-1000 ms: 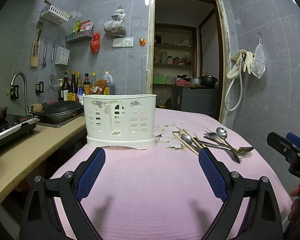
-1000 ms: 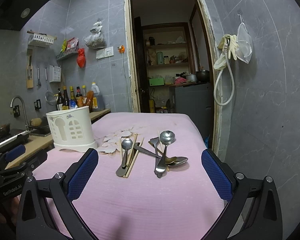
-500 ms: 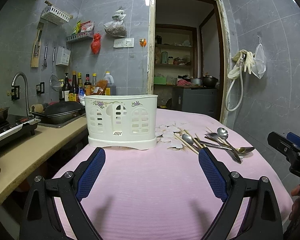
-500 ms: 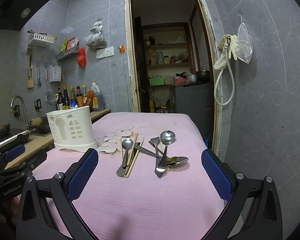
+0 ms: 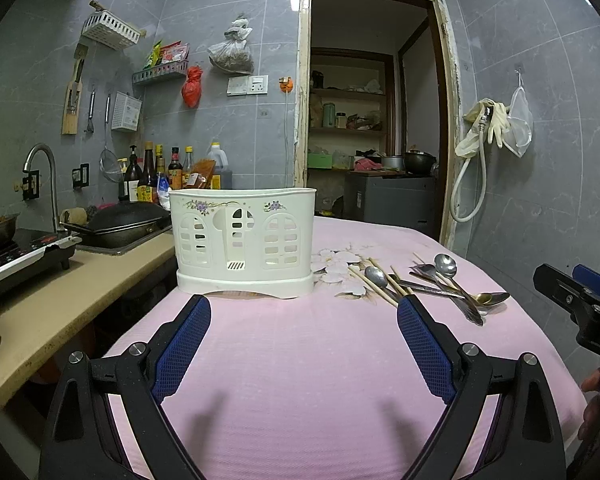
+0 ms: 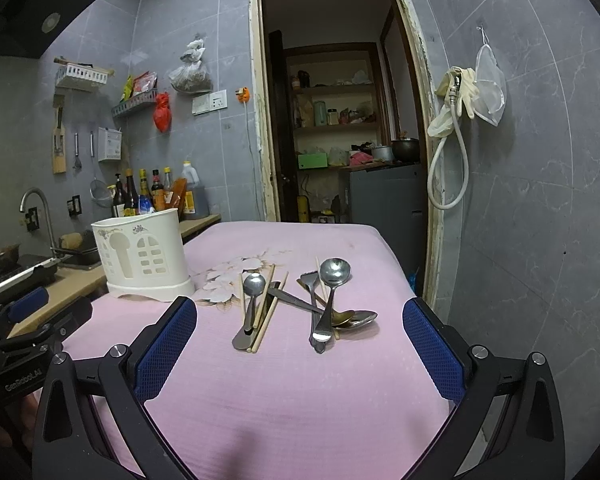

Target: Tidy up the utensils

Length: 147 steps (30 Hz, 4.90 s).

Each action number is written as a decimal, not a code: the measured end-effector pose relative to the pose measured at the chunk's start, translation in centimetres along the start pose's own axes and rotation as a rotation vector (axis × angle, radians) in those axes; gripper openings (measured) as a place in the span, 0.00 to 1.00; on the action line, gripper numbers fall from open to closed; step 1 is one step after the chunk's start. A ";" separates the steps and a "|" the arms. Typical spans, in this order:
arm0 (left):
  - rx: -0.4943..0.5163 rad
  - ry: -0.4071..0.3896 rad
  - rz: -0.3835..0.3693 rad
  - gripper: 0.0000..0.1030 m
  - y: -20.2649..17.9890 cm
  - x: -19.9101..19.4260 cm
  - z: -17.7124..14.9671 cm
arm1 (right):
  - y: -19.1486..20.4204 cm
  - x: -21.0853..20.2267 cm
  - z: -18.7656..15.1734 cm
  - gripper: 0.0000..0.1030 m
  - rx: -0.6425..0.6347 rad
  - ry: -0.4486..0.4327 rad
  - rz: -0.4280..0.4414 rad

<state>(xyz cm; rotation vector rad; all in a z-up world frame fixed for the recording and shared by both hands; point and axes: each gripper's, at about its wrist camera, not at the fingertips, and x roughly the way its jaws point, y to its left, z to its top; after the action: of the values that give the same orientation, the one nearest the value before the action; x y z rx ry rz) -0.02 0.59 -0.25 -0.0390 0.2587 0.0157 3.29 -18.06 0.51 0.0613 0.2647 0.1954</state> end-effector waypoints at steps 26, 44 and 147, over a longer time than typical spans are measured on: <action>-0.001 0.003 0.001 0.89 0.2 -0.1 0.0 | 0.0 0.0 0.0 1.00 0.000 0.002 0.000; 0.017 0.003 0.032 0.89 0.7 1.3 1.6 | 0.1 1.4 0.4 1.00 -0.042 0.051 -0.021; 0.034 0.707 -0.422 0.11 -3.8 31.2 4.4 | -6.4 24.8 3.6 0.49 -0.072 0.558 0.146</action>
<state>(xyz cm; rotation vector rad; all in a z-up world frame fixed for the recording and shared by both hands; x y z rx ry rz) 31.34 -2.75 -3.84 -0.0636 0.9527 -0.4294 28.90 -19.50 -2.85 -0.0471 0.8103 0.3668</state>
